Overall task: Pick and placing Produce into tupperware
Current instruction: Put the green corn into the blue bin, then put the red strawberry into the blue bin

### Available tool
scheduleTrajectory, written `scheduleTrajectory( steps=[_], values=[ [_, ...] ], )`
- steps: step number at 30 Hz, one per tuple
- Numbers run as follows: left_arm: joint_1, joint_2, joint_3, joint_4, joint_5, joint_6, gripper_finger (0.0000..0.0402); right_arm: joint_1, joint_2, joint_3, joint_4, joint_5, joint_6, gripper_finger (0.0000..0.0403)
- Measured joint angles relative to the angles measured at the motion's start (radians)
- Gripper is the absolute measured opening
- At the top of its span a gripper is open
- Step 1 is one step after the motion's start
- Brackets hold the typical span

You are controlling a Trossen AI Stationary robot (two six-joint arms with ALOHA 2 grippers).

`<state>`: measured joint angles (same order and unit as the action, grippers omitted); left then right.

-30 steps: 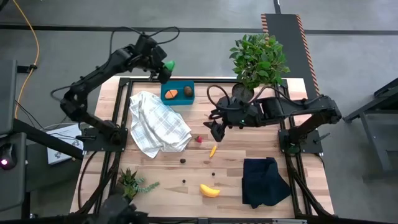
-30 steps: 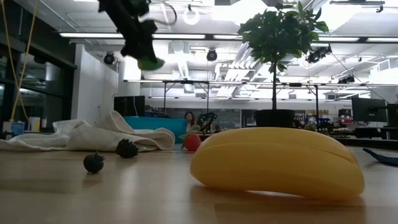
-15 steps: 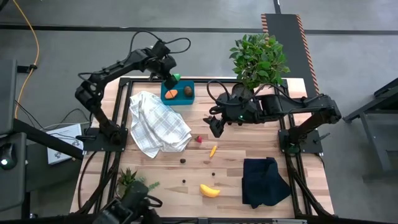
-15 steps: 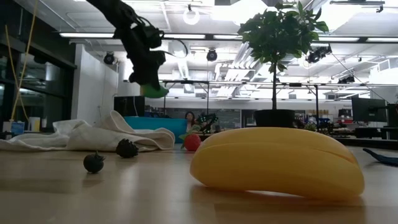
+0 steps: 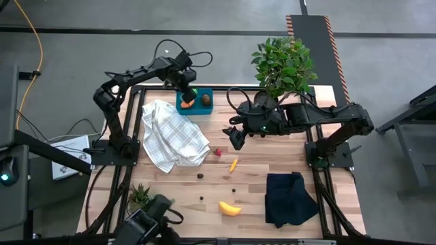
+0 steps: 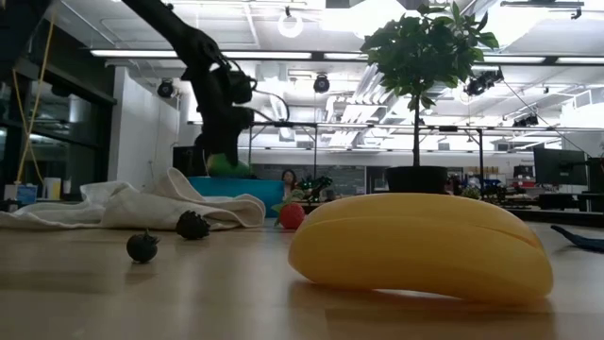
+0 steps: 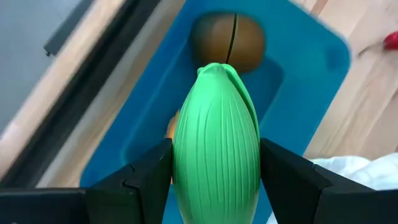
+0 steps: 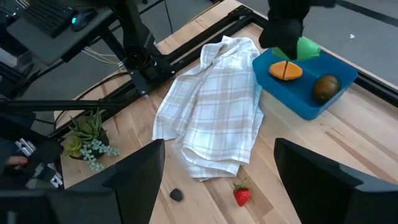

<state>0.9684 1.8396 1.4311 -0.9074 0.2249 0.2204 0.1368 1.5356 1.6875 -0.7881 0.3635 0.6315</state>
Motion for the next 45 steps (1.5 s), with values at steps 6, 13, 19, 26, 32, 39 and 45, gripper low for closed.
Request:
scheduleTrajectory(
  steps=[6,13,19,26,32,39,45],
  values=[
    [-0.001,0.036,0.0,-0.02,0.0,0.012,0.0209,0.0,0.0,0.0,0.0,0.0,0.01,0.0293],
    [0.0,0.038,0.0,-0.02,0.015,0.015,0.0211,0.0,0.0,0.0,0.0,0.0,0.023,0.0293],
    [-0.001,0.038,0.0,-0.017,0.021,0.015,0.0247,0.0,0.0,0.0,0.0,0.0,0.023,0.0293],
    [0.0,0.038,0.0,-0.018,0.022,0.012,0.0298,0.0,0.0,0.0,0.0,0.0,0.023,0.0293],
    [0.0,0.038,0.0,-0.018,0.051,0.022,0.0297,0.0,0.0,0.0,0.0,0.001,0.023,0.0293],
    [0.0,0.038,0.024,-0.048,0.201,0.011,0.0266,0.0,0.0,0.0,0.0,0.001,0.023,0.0293],
    [0.001,0.038,0.11,-0.112,0.27,0.042,0.0243,0.0,0.0,0.0,0.0,0.001,0.023,0.0293]
  ],
)
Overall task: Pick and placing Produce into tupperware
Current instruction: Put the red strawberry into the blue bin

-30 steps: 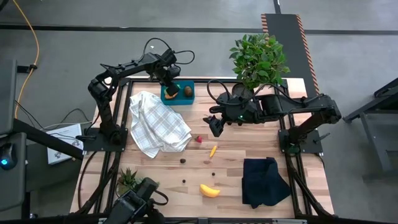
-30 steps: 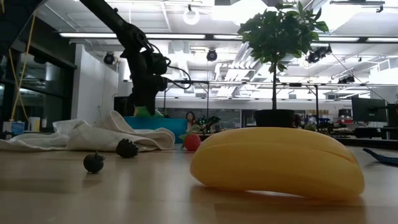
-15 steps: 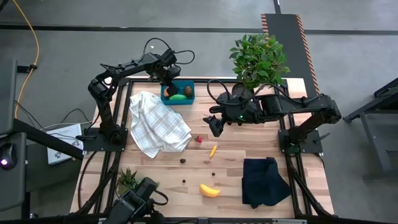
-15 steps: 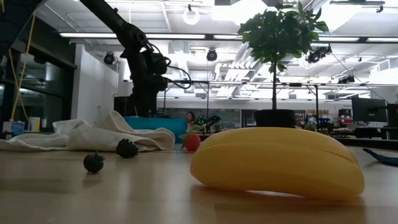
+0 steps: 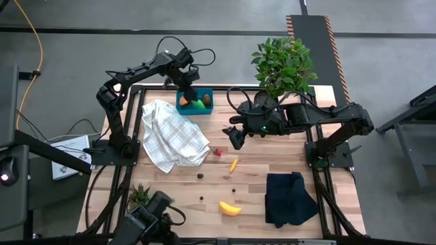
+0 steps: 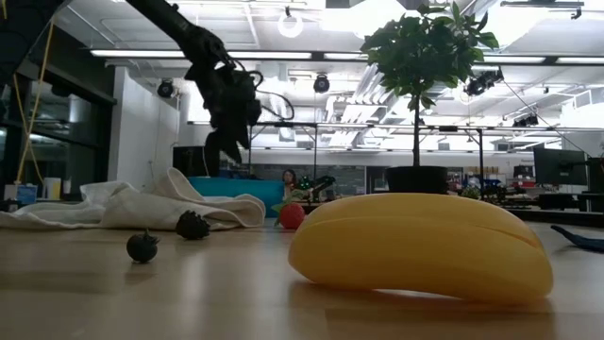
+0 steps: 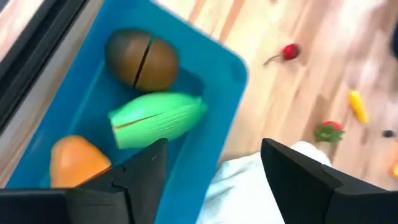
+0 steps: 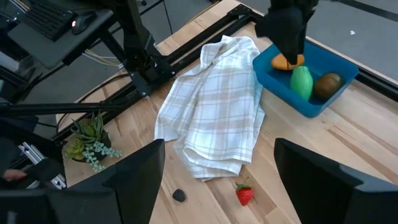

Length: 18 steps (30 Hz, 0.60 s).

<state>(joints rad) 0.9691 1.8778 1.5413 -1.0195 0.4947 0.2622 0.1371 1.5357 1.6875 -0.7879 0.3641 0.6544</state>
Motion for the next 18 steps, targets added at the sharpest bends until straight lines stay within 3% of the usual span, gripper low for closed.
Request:
scheduleTrajectory(
  steps=[2,9,13,18],
  values=[
    [0.0,0.0,0.029,-0.031,0.038,0.016,0.0236,0.0,0.0,0.0,0.0,0.0,0.0,0.0293],
    [-0.001,-0.002,0.07,-0.114,0.312,0.071,0.0218,0.0,0.0,0.0,0.0,0.0,-0.005,0.0293],
    [-0.022,-0.002,0.07,-0.214,0.385,0.164,0.0211,0.0,0.0,0.0,0.0,0.0,-0.01,0.0293],
    [-0.079,-0.029,0.069,-0.302,0.403,0.253,0.0198,0.001,0.0,0.0,0.0,0.0,-0.027,0.0293]
  ],
)
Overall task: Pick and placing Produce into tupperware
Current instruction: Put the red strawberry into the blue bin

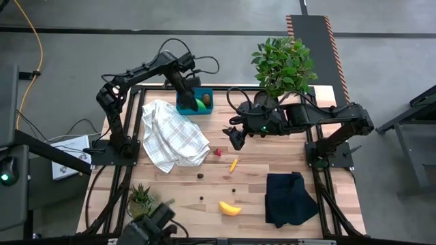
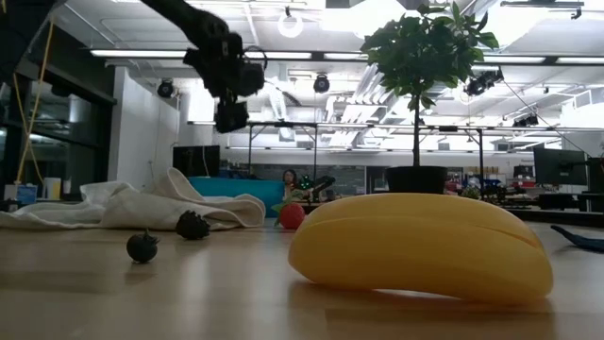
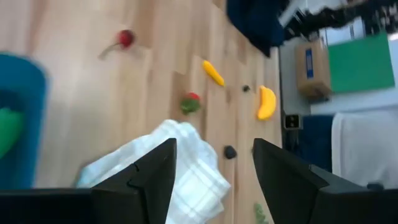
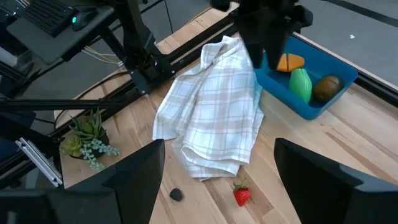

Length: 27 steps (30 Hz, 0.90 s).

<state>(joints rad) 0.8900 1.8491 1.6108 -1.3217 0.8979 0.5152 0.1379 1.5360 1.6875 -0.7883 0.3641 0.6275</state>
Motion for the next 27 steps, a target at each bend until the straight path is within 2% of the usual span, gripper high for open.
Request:
scheduleTrajectory(
  steps=[5,11,19,27],
  values=[
    [-0.077,-0.062,0.0,-0.01,-0.002,0.008,0.0178,0.0,0.0,0.0,0.0,-0.018,-0.007,0.0293],
    [-0.172,-0.155,0.0,-0.043,-0.08,-0.003,0.0163,0.0,0.0,0.0,0.0,-0.042,-0.016,0.0293],
    [-0.28,-0.285,0.0,-0.038,-0.112,-0.109,0.0156,0.023,0.0,0.0,0.0,-0.05,-0.034,0.0293],
    [-0.388,-0.394,0.0,-0.035,-0.252,-0.256,0.0156,0.052,0.0,0.0,0.0,-0.057,-0.035,0.0293]
  ],
)
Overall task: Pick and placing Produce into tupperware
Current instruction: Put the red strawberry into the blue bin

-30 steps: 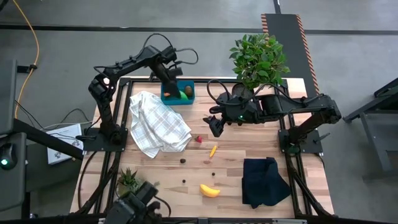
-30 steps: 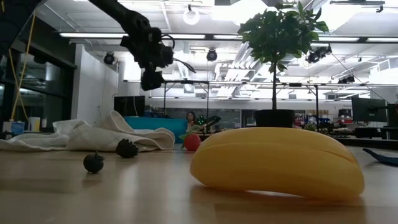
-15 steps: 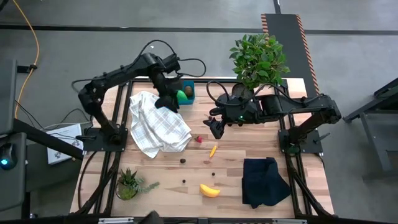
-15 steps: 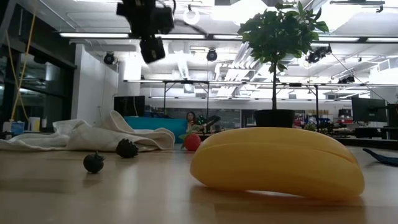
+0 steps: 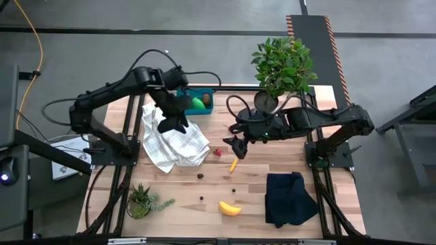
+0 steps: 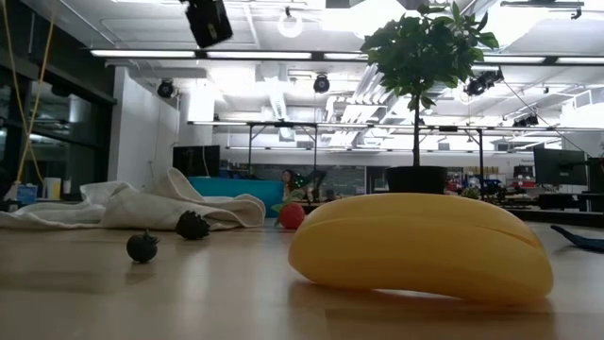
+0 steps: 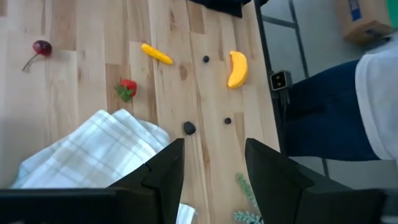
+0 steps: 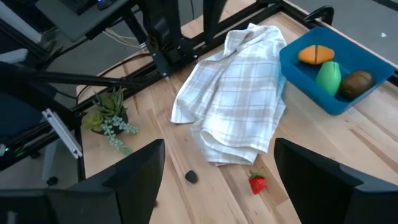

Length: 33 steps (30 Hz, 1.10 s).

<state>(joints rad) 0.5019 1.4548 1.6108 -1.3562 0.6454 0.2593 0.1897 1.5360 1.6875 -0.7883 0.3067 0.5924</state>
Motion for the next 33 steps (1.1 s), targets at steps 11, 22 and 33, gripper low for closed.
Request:
scheduleTrajectory(
  steps=[11,22,33],
  values=[
    [-0.217,-0.142,0.0,0.086,-0.239,-0.26,0.0156,0.069,0.0,0.0,0.0,0.0,-0.021,0.0293],
    [-0.542,-0.19,0.0,0.132,-0.536,-0.52,0.0156,0.162,0.0,0.0,0.0,0.028,-0.006,0.0293],
    [-0.833,-0.19,-0.004,0.244,-0.815,-0.712,0.0156,0.251,0.006,0.0,0.002,0.058,0.071,0.0293]
  ],
)
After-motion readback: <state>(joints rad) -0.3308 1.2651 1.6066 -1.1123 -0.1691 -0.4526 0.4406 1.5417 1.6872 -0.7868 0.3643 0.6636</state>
